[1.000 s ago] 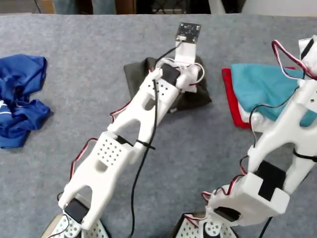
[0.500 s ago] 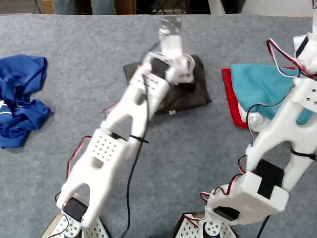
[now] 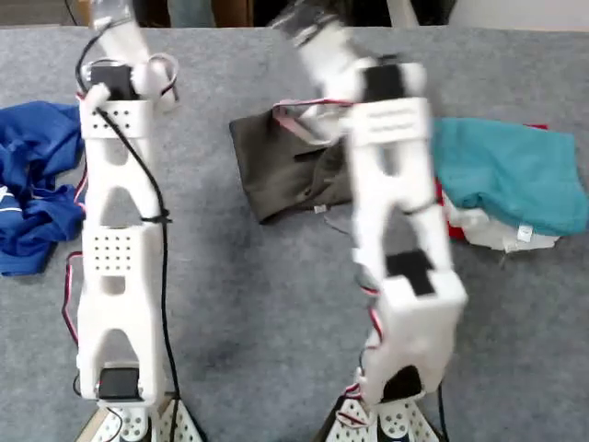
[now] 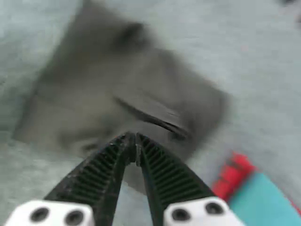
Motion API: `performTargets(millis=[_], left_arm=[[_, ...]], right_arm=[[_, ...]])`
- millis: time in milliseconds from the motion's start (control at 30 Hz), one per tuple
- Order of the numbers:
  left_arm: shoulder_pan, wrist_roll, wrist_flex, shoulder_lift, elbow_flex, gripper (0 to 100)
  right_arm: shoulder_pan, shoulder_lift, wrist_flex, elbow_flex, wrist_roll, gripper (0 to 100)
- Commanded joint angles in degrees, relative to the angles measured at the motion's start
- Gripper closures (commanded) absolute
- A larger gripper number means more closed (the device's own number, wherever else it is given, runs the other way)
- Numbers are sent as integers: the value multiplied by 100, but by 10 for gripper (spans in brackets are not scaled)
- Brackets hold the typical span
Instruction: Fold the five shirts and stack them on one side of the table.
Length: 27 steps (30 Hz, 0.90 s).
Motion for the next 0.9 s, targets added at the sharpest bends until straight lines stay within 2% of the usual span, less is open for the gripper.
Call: performTargets(millis=[0,100,233,367,567,700,867], left_arm=[[-497,-35,97,360,277,971],[-646,-70,88,1029,400,971],[-681,-79,79,1618,-321,971],[-681,-79,26,1811,-462,971],[-681,-79,0,1811,-462,971],[-664,-79,0,1811,-462,971],[-664,-79,-9,1811,-462,971]], right_arm=[[-404,989,62,-963,-431,983],[-563,1938,598,-2097,-756,983],[-633,3213,1169,-3521,-809,983],[-281,4295,1187,-4681,-774,983],[501,4919,624,-5903,-440,983],[844,4910,-79,-5956,-105,983],[923,4716,-703,-5930,281,983]])
